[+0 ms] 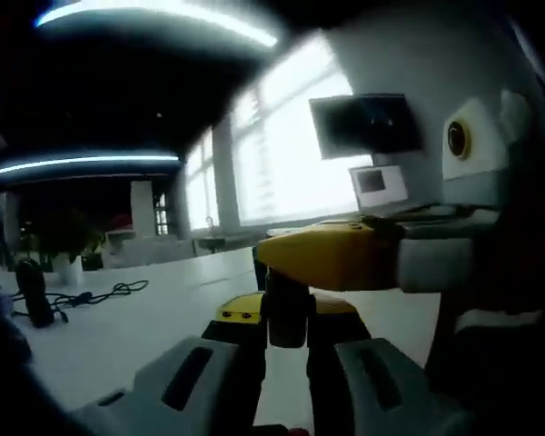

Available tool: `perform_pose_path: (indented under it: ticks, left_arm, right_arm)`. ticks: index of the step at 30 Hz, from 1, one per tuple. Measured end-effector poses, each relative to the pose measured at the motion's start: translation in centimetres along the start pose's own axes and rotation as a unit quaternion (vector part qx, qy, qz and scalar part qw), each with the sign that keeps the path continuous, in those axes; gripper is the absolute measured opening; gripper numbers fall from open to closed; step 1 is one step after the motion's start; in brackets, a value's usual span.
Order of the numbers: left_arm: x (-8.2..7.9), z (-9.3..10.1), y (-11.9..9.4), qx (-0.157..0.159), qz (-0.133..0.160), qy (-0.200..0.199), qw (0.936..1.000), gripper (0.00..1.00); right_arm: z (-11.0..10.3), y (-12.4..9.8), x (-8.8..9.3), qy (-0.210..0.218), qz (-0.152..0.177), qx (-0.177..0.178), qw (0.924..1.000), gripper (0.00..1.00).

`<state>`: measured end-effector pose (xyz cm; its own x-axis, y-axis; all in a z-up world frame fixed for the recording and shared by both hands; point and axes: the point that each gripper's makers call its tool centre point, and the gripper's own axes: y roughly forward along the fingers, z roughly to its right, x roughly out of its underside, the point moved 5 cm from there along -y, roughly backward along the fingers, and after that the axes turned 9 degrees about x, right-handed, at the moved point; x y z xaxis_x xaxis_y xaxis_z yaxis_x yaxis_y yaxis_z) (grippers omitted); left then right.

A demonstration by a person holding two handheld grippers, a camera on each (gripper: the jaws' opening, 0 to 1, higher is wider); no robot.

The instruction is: Pick up cosmetic bottle twist off cap place on table pick up cap screw tight cap place on table

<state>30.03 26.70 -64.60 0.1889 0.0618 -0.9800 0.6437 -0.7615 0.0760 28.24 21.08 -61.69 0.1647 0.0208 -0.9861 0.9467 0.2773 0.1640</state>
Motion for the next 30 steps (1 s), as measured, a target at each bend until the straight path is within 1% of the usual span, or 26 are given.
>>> perform_pose_path:
  ticks: [5, 6, 9, 10, 13, 19, 22, 24, 25, 26, 27, 30]
  left_arm:
    - [0.1, -0.2, 0.0, -0.027, -0.005, 0.013, 0.9995, 0.05]
    - [0.2, -0.2, -0.1, -0.034, -0.008, 0.021, 0.9992, 0.05]
    - [0.2, -0.2, -0.1, -0.047, -0.01, 0.022, 0.9986, 0.05]
    - [0.3, -0.3, -0.2, -0.056, -0.017, 0.027, 0.9979, 0.05]
    - [0.4, -0.4, -0.1, -0.071, -0.022, 0.036, 0.9966, 0.05]
    - [0.6, -0.5, 0.1, -0.097, -0.028, 0.031, 0.9944, 0.05]
    - [0.7, -0.5, 0.0, -0.092, -0.021, 0.022, 0.9953, 0.05]
    - [0.8, -0.5, 0.1, -0.075, -0.016, 0.002, 0.997, 0.06]
    - [1.0, -0.7, 0.1, -0.073, -0.019, 0.005, 0.9971, 0.06]
    - [1.1, -0.8, 0.1, -0.068, -0.018, 0.0, 0.9975, 0.06]
    - [1.2, -0.8, 0.1, -0.063, -0.019, -0.006, 0.9978, 0.06]
    - [1.5, -1.0, 0.0, -0.049, -0.02, -0.016, 0.9985, 0.06]
  right_arm:
    - [-0.2, 0.1, 0.1, 0.006, 0.003, 0.02, 0.9998, 0.08]
    - [-0.2, 0.1, 0.2, 0.008, 0.001, 0.021, 0.9997, 0.08]
    - [-0.3, 0.3, 0.3, 0.016, -0.001, 0.026, 0.9996, 0.08]
    - [-0.3, 0.3, 0.4, 0.018, -0.003, 0.028, 0.9994, 0.08]
    - [-0.3, 0.6, 0.5, 0.027, -0.006, 0.031, 0.9991, 0.08]
    - [-0.2, 1.1, 0.8, 0.039, -0.008, 0.04, 0.9984, 0.08]
    - [0.0, 1.1, 0.9, 0.037, -0.008, 0.04, 0.9985, 0.09]
    - [0.2, 1.1, 1.0, 0.035, -0.009, 0.037, 0.9987, 0.09]
    - [0.2, 1.1, 1.1, 0.026, -0.011, 0.034, 0.999, 0.1]
    - [0.2, 1.1, 1.2, 0.029, -0.013, 0.033, 0.999, 0.1]
    - [0.2, 1.2, 1.3, 0.016, -0.014, 0.028, 0.9994, 0.1]
    - [0.2, 1.2, 1.5, 0.019, -0.018, 0.023, 0.9994, 0.1]
